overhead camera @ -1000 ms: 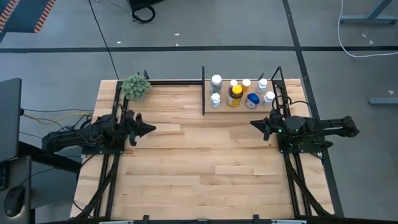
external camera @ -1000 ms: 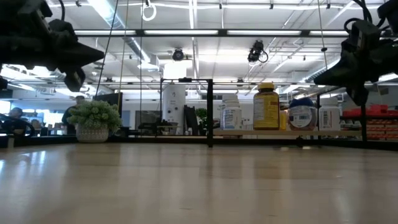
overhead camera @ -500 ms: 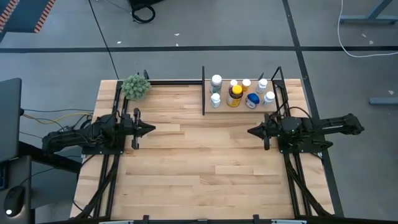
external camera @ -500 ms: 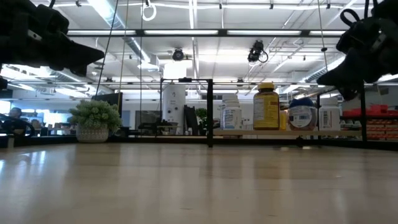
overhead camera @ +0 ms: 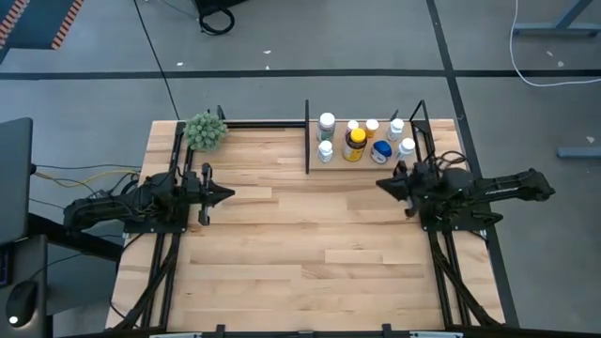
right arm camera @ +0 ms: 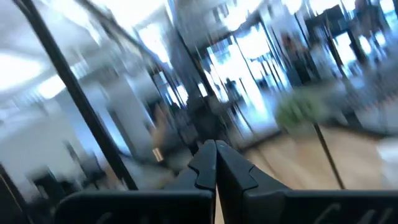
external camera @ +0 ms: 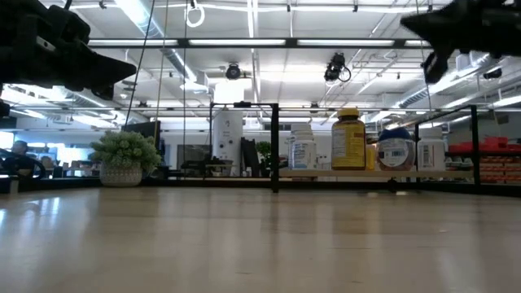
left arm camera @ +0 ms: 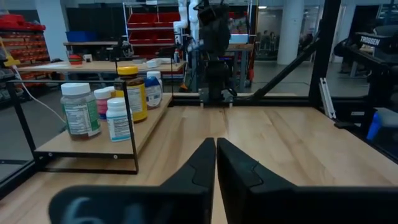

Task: Pick and place medicine bottles onto shelf by color
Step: Return to Home Position

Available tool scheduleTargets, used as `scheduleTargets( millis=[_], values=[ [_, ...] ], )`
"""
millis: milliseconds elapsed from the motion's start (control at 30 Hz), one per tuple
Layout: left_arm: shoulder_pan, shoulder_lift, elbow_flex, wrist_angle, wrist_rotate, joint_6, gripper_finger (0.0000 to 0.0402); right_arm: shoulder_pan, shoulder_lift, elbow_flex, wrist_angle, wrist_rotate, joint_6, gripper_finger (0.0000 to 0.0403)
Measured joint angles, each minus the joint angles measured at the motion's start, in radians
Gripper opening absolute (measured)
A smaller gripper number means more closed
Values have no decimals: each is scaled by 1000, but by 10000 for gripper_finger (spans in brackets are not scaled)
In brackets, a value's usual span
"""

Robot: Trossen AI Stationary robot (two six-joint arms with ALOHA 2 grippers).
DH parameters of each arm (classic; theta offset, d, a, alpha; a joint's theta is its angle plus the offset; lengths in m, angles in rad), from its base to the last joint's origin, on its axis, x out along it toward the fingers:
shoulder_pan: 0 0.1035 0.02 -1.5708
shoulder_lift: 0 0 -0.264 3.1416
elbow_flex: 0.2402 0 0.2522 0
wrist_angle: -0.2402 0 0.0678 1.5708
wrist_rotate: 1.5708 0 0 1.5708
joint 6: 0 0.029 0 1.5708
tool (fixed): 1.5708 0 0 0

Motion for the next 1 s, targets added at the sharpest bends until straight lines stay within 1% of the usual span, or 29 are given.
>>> scheduleTargets(
  millis=[333,500,567,667,867,1000],
  values=[
    [0,0,1,1,-1,0,33,0,-1,0,618,0,2,8],
    [0,0,2,2,-1,0,26,0,-1,0,829,0,2,8],
    [0,0,2,3,-2,0,24,0,-1,0,886,0,2,8],
    [0,0,2,3,-2,-1,26,0,-1,0,926,0,2,8],
    [0,0,2,3,-2,0,36,0,-1,0,926,0,1,8],
    [0,0,2,3,-2,0,33,0,-1,0,926,0,1,8]
  ],
)
